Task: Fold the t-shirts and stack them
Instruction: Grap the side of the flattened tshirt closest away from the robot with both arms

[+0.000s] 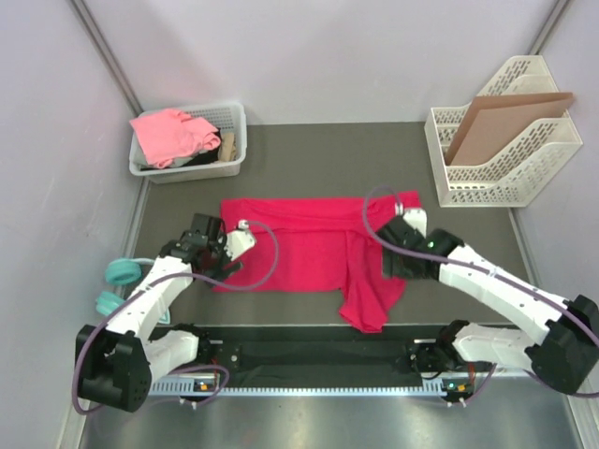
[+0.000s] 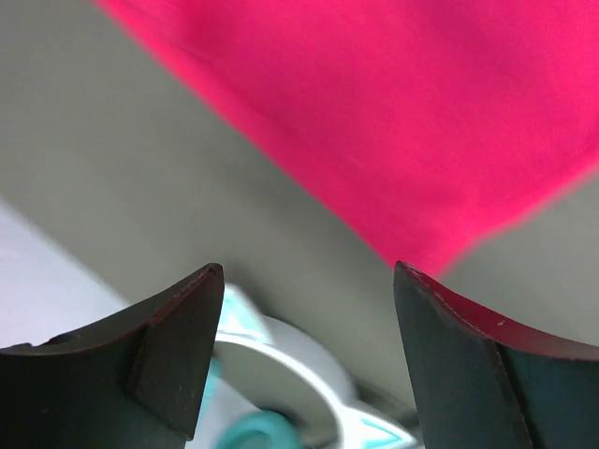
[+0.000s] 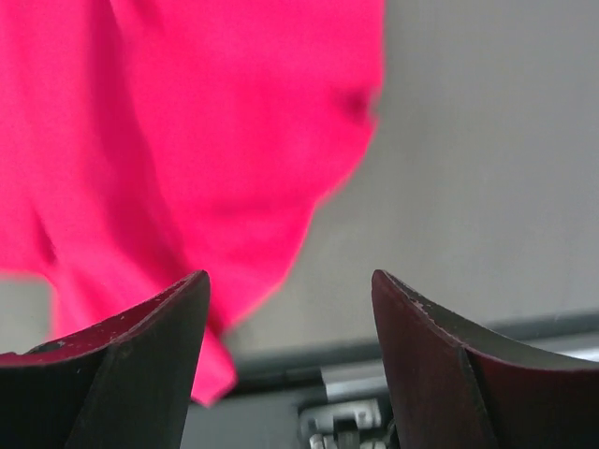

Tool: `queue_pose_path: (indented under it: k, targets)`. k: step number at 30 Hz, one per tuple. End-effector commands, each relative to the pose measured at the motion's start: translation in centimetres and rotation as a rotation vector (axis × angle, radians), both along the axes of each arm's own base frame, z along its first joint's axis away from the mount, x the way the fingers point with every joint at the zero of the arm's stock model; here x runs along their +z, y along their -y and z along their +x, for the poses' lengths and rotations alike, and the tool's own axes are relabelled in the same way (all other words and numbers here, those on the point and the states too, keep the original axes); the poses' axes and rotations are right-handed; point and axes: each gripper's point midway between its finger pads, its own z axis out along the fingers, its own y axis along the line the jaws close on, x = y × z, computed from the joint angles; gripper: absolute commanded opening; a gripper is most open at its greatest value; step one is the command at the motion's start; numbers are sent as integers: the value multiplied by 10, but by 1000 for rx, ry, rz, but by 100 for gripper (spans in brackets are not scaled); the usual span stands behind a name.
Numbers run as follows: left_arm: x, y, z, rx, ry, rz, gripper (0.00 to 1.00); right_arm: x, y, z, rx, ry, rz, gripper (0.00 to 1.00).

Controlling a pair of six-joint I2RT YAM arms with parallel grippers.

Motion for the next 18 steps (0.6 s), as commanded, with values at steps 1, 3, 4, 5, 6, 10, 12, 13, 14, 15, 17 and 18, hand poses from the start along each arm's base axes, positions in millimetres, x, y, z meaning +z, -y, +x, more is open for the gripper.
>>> queue_pose_path:
  k: [1,3,4,5,6,10,12,13,14,15,17,18]
  targets:
    - [-14,-3,0,11,25,9,78,-14,-20,-46,-35,-48,115,70]
    - [-21,-5,1,23,19,18,78,-20,-28,-58,-42,-68,144,70]
    - [-21,-4,6,28,30,16,77,-22,-35,-65,-16,-80,154,70]
    - [-26,-4,6,33,10,20,77,-27,-39,-71,-6,-102,163,70]
    - [-24,-3,10,45,10,15,77,-30,-42,-75,-3,-112,170,70]
    - [-25,0,18,58,2,7,76,-45,-64,-91,19,-161,242,68]
    - [-20,1,24,54,18,5,76,-55,-76,-104,36,-201,280,65]
    - [-19,1,25,53,19,6,76,-57,-79,-107,39,-210,289,63]
    - [-18,1,26,51,24,5,76,-64,-79,-114,42,-235,288,62]
    - [-15,2,28,50,29,1,76,-67,-83,-116,39,-240,303,62]
    - [-15,4,29,47,23,-5,76,-74,-84,-124,46,-267,310,60]
    - [-16,4,29,49,23,-4,76,-75,-87,-125,46,-267,325,60]
